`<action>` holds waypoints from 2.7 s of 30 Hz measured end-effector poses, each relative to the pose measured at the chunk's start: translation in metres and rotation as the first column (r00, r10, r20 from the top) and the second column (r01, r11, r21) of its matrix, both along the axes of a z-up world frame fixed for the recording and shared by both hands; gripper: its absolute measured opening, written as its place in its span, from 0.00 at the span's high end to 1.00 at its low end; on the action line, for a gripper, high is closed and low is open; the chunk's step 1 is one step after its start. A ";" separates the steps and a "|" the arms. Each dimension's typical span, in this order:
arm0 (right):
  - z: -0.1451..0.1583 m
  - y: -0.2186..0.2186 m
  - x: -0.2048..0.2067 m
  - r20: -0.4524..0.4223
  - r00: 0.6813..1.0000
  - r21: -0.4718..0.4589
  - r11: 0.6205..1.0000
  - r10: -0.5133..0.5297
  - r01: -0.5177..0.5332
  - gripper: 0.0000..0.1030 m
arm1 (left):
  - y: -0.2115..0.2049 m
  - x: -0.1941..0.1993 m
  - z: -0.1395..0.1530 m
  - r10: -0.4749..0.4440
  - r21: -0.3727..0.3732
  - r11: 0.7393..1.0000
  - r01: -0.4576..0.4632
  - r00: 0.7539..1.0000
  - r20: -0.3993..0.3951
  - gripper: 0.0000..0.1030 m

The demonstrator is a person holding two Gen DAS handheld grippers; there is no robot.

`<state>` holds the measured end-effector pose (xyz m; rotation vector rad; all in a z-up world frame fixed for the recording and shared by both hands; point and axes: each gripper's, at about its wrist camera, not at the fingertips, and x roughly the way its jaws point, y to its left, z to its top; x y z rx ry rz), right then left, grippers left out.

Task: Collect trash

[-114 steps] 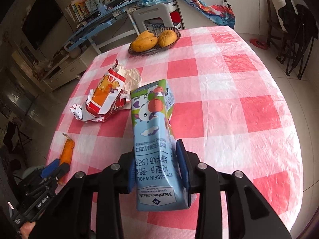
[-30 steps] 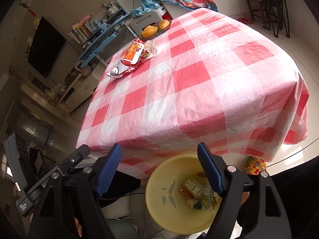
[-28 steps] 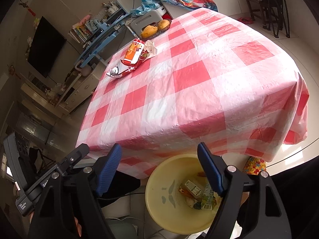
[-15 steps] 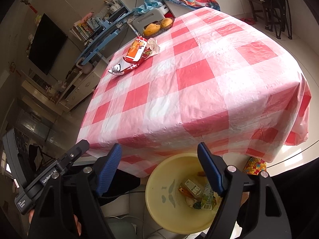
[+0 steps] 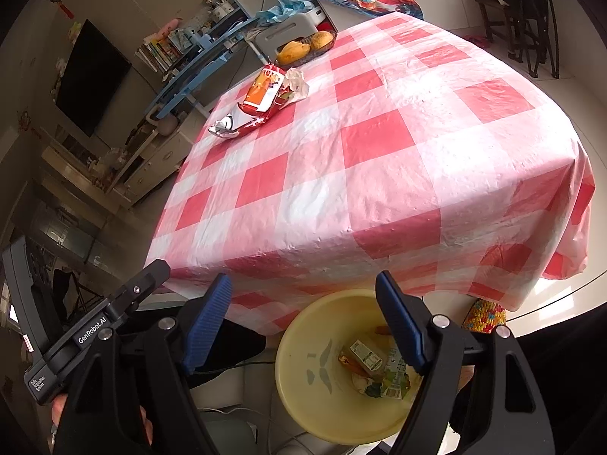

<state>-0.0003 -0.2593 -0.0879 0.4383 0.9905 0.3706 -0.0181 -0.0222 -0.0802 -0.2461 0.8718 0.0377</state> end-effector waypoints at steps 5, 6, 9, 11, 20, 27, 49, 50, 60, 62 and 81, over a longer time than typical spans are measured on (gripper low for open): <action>0.000 0.001 0.000 -0.002 1.000 -0.003 1.000 0.003 -0.003 0.27 | -0.001 0.000 0.000 0.000 0.000 1.000 0.000 1.000 0.000 0.34; 0.000 0.002 0.000 -0.002 1.000 -0.003 1.000 0.004 -0.004 0.27 | -0.001 0.000 0.000 0.000 0.001 1.000 0.000 1.000 -0.001 0.34; -0.001 0.003 0.000 -0.004 1.000 -0.005 1.000 0.006 -0.006 0.27 | 0.000 0.000 0.000 0.000 0.000 1.000 0.000 1.000 0.000 0.34; -0.001 0.003 0.000 -0.004 1.000 -0.006 1.000 0.008 -0.008 0.27 | -0.001 0.000 0.000 0.001 0.000 1.000 -0.001 1.000 0.000 0.34; -0.001 0.005 -0.001 -0.004 1.000 -0.012 1.000 0.013 -0.013 0.27 | 0.001 0.000 0.000 0.005 -0.003 1.000 -0.005 1.000 0.002 0.33; -0.001 0.008 -0.002 -0.003 1.000 -0.020 1.000 0.019 -0.019 0.27 | 0.004 0.002 0.001 0.016 -0.011 1.000 -0.016 1.000 0.007 0.33; 0.008 0.019 0.006 0.019 0.999 -0.035 0.999 0.042 -0.042 0.27 | 0.006 -0.002 0.012 0.048 -0.021 0.999 -0.047 0.997 0.055 0.32; 0.013 0.021 0.011 0.031 0.998 -0.032 0.998 0.048 -0.047 0.27 | 0.007 -0.003 0.014 0.060 -0.019 0.998 -0.059 0.996 0.067 0.32; 0.047 0.061 0.107 0.085 0.993 -0.022 0.996 0.084 -0.082 0.27 | 0.021 0.001 0.027 0.154 -0.029 0.988 -0.151 0.979 0.134 0.32; 0.047 0.069 0.131 0.081 0.994 -0.017 0.997 0.071 -0.070 0.27 | 0.022 0.003 0.027 0.159 -0.029 0.987 -0.156 0.978 0.137 0.31; 0.012 0.090 0.204 -0.031 0.989 -0.081 0.986 0.144 -0.146 0.79 | 0.039 0.021 0.014 0.215 -0.132 0.970 -0.204 0.974 0.071 0.27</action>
